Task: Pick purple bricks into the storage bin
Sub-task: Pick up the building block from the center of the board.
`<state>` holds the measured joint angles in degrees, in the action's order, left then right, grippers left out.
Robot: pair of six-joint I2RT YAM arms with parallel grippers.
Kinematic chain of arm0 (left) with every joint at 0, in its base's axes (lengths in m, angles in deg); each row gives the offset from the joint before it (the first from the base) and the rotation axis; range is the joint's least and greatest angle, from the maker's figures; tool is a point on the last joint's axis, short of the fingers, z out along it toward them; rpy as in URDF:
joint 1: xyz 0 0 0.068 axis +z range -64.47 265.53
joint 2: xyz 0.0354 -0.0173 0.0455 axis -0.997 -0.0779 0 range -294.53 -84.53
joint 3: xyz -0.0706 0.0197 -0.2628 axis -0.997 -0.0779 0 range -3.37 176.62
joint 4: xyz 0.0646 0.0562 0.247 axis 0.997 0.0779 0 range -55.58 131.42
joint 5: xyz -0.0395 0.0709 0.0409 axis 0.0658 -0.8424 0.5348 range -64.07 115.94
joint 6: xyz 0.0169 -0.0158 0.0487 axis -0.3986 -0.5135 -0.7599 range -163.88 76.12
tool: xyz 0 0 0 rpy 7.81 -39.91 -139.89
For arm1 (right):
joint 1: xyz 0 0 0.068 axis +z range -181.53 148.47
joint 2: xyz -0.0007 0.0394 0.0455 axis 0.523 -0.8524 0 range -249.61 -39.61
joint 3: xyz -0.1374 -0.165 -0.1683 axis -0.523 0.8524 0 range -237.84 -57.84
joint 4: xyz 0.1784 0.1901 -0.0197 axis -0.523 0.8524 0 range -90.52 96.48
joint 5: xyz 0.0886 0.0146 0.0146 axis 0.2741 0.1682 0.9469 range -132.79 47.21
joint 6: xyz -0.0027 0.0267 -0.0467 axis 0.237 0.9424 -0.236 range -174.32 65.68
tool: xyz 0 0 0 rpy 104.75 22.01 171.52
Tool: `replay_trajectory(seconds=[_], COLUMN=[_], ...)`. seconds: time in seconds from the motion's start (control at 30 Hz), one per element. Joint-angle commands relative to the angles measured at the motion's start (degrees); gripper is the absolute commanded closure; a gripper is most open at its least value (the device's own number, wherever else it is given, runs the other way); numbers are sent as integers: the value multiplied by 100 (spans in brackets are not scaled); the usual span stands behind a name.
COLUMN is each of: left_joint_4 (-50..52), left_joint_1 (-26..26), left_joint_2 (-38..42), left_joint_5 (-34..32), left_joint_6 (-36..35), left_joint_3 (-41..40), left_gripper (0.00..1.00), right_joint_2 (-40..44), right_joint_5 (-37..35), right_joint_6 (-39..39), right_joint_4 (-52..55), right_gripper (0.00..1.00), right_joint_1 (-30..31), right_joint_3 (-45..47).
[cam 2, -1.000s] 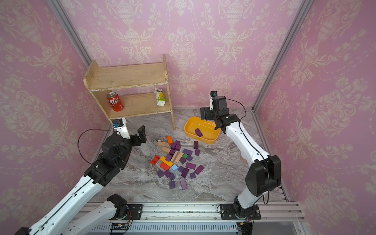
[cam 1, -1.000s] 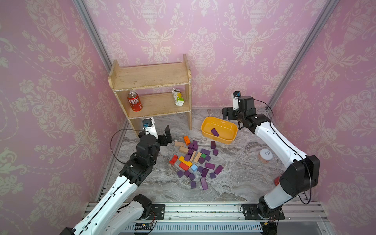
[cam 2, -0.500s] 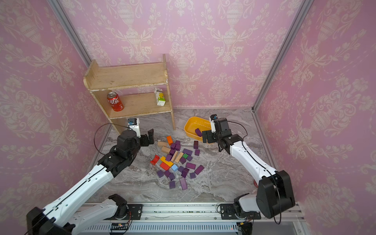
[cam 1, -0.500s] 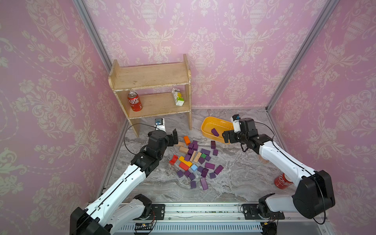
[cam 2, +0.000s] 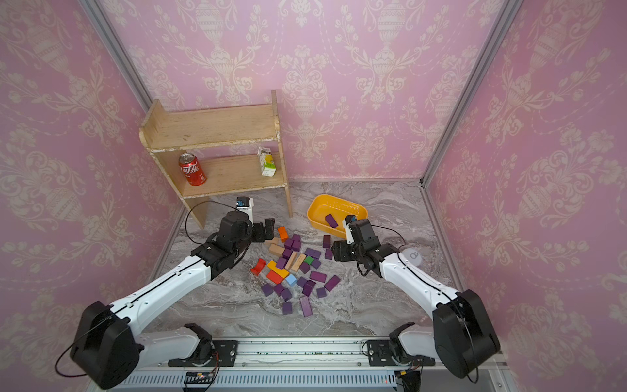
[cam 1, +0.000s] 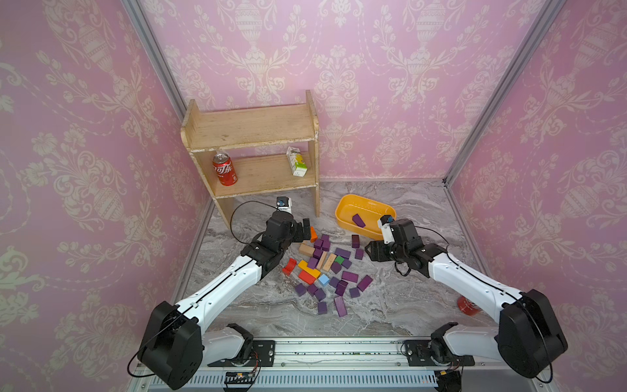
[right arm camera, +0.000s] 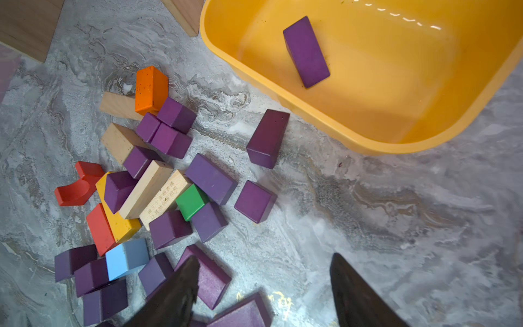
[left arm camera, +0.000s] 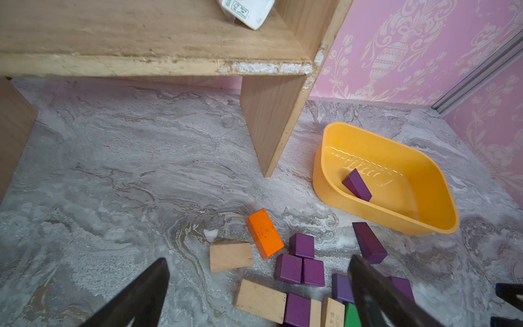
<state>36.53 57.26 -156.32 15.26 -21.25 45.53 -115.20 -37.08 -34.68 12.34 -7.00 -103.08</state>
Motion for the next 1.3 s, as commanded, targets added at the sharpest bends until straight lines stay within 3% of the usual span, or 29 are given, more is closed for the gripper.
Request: replay_trajectory(seconds=[0.0,0.43,0.67,1.27], left_joint_4=[-167,287,735,532], left_joint_1=[32,-133,-280,-284], left_joint_2=[-84,-65,74,374], left_joint_5=[326,83,-472,-700], left_joint_6=[409,342,-4,-93], left_joint_3=[124,250,462,80], left_gripper=[1,1,1,1], right_joint_2=[-211,-1005,-1469,-2353], right_joint_5=[51,-295,-445,-907], right_joint_6=[418,1015,982,989], right_joint_4=[-394,-804,-612,-383], right_gripper=[30,39,43,63], right_joint_1=[157,491,621,763], right_joint_3=[89,-85,-389,-921])
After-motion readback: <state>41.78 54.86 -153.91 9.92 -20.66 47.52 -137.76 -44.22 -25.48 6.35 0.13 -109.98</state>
